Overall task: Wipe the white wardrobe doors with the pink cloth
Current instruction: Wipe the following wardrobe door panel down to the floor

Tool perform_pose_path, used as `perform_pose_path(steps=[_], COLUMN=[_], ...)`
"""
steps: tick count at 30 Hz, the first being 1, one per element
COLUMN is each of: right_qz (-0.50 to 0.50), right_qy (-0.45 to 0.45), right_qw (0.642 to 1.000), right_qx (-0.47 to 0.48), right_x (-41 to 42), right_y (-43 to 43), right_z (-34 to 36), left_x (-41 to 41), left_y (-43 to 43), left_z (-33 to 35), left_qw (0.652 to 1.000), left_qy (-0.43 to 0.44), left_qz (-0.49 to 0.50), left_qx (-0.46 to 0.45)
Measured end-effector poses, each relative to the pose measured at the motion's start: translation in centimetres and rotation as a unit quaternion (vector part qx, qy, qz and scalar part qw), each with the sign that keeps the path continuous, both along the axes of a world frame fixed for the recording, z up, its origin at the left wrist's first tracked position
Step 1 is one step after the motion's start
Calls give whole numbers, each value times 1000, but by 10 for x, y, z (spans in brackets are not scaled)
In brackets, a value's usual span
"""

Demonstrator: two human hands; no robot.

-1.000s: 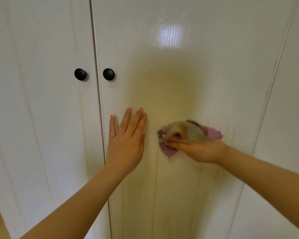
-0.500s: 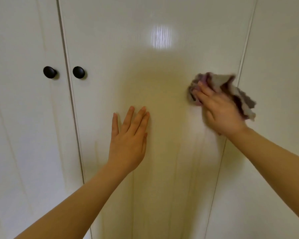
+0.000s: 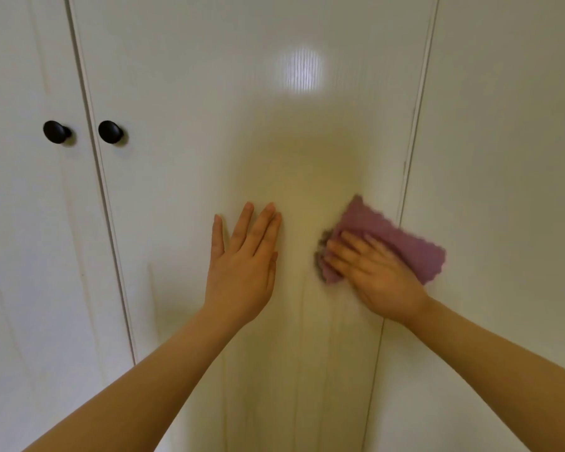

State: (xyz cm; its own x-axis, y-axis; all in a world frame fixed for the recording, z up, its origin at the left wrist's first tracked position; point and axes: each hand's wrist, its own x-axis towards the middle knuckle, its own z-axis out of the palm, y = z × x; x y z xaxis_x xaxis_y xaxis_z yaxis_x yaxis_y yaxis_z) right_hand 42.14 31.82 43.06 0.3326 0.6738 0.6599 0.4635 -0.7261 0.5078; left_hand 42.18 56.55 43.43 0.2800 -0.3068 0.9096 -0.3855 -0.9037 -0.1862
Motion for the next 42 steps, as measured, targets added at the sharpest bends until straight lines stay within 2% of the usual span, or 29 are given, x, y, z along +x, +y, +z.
perform_pose_path(steps=[1, 3, 4, 7, 8, 9, 10, 11, 12, 14, 15, 16, 19, 21, 23, 25, 27, 29, 32, 35, 38, 40, 42], right_qz=[15, 116, 123, 58, 39, 24, 21, 39, 58, 123, 106, 67, 7, -5, 44, 88, 71, 25, -37, -44, -26, -54, -95], right_qy=[17, 133, 139, -1, -50, -49, -11, 67, 101, 166, 161, 109, -19, -20, 38, 61, 34, -21, -50, -19, -9, -41, -52], right_qw=[999, 980, 971, 980, 987, 992, 996, 993, 988, 961, 959, 961, 977, 983, 989, 979, 959, 939, 938, 950, 941, 930, 927], right_qx=[-32, 91, 151, 191, 147, 116, 88, 91, 97, 186, 207, 246, 213, 185, 134, 171, 271, 343, 340, 310, 336, 362, 360], right_x=[-10, -10, -10, -6, -4, -6, -3, -13, -21, -20, -21, -21, -8, -7, -10, -8, -4, -4, -9, -20, -8, -4, -5], right_y=[-3, -6, -4, -4, -6, -10, -14, -11, -7, -4, -2, 2, 4, 9, 13, 18, 23, 33, 47, 56, 61, 66, 67], right_z=[-7, 5, 22, 54, 47, 27, -2, -18, -24, -14, 3, 19, 25, -23, -63, -51, -15, 2, -57, -120, -80, -50, -66], left_x=[0, -2, -2, -5, -6, -8, -8, -8, -8, -9, -10, -10, -12, -15, -17, -17, -17, -20, -27, -28, -25, -24, -25], left_y=[0, -4, -5, -14, -16, -17, -17, -16, -15, -13, -14, -15, -20, -21, -20, -18, -18, -20, -23, -27, -31, -33, -36], left_z=[-2, -3, -2, -5, -7, -9, -11, -12, -14, -16, -16, -17, -25, -33, -42, -47, -51, -56, -66, -71, -68, -67, -69], left_qw=[1000, 1000, 1000, 1000, 1000, 1000, 1000, 1000, 1000, 999, 999, 999, 998, 997, 997, 995, 993, 985, 972, 975, 976, 975, 974], left_qy=[4, 7, 6, 5, 9, 11, 12, 12, 16, 23, 24, 27, 39, 49, 62, 71, 84, 107, 139, 147, 145, 145, 153], left_qz=[2, 7, 10, 7, 6, 6, 9, 14, 18, 22, 25, 27, 32, 31, 32, 37, 47, 55, 68, 85, 81, 76, 71], left_qx=[4, 4, 5, 3, 4, 7, 8, 9, 10, 8, 7, 4, -29, -43, -45, -51, -70, -125, -176, -147, -143, -153, -153])
